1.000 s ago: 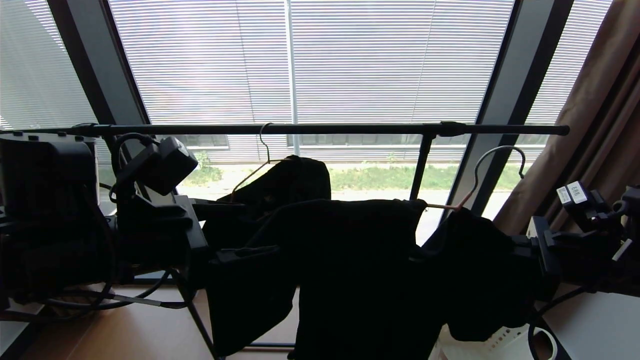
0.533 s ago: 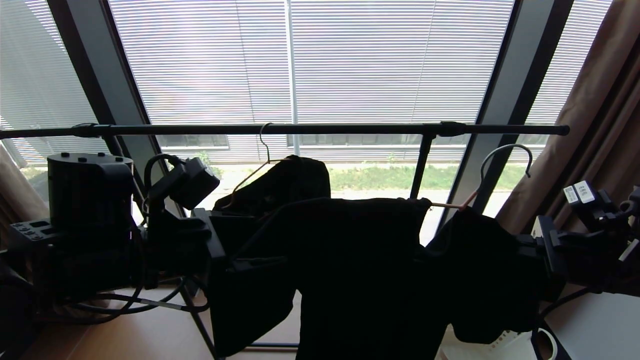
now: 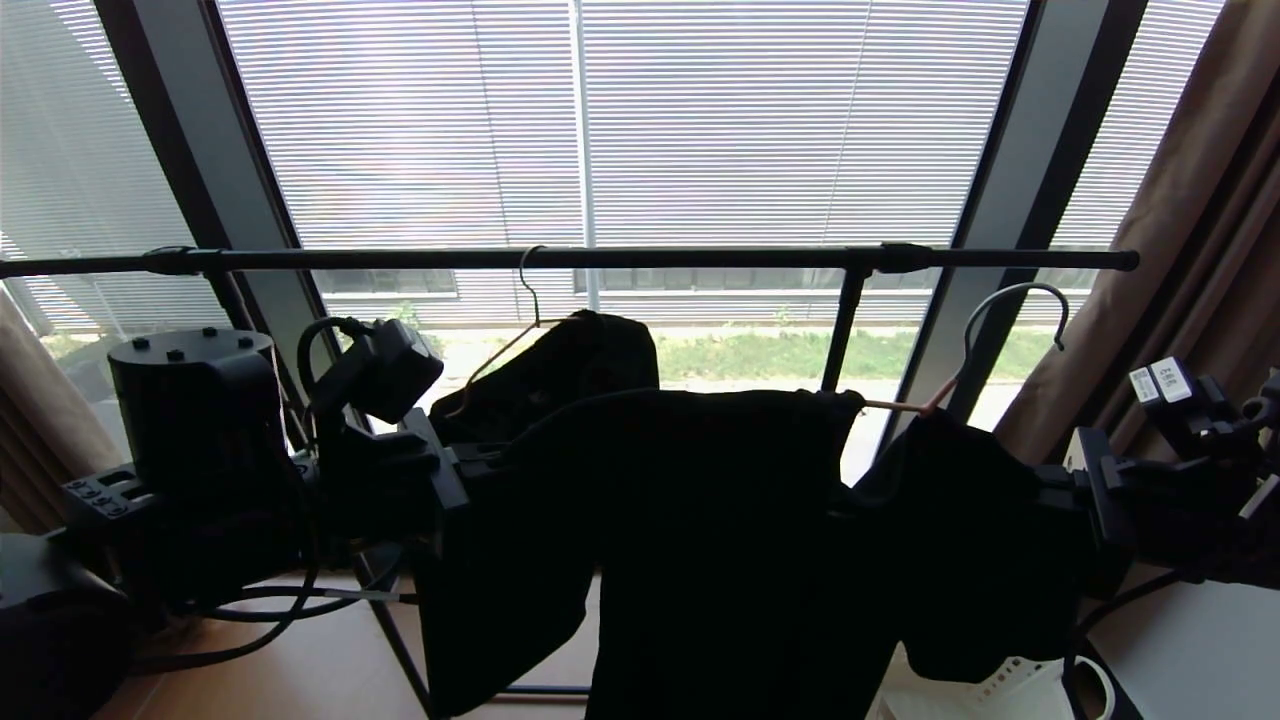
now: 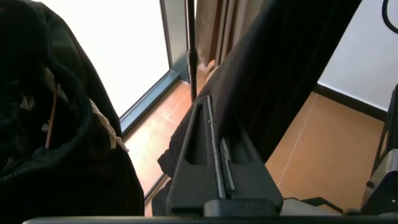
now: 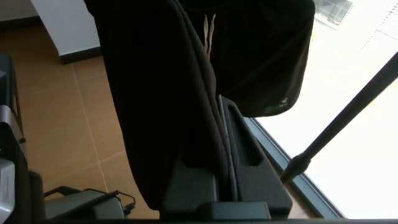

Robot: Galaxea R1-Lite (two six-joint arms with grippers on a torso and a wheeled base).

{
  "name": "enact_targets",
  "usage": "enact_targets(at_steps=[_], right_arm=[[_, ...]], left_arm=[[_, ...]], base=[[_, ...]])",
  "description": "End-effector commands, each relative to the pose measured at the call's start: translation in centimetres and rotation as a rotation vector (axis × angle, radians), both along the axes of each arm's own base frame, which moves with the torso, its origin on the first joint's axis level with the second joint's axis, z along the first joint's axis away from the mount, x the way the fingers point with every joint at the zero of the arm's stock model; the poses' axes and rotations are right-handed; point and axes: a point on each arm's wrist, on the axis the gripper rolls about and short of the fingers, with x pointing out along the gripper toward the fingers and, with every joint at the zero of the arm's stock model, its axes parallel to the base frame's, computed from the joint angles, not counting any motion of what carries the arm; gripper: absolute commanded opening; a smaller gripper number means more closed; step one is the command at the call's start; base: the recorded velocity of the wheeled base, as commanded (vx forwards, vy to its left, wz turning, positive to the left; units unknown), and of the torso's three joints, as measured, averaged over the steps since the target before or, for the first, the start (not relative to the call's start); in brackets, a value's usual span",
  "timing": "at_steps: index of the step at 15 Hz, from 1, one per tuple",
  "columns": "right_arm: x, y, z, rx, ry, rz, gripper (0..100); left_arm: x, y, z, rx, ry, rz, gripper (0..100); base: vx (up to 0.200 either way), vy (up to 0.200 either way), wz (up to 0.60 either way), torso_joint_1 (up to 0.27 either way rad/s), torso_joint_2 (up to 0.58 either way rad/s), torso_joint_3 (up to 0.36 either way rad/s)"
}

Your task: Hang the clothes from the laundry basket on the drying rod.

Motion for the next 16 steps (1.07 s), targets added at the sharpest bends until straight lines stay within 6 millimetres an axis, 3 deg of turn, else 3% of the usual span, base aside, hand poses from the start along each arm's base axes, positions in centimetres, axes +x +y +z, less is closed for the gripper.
enact_targets(at_steps=[1, 16], right_arm=[[0.1, -0.1, 0.0, 0.000, -0.001, -0.003, 0], [0.8, -1.6, -0.1, 0.001, 0.002, -0.064, 0]], left_arm=[[-0.4, 0.5, -1.4, 0.006, 0.016, 0.013, 0], [-1.7, 4.0, -1.5, 0.003, 0.013, 0.135, 0]], base=[[0.000, 0.000, 0.00, 0.000, 0.00, 0.000], [0.000, 0.000, 0.00, 0.000, 0.00, 0.000]])
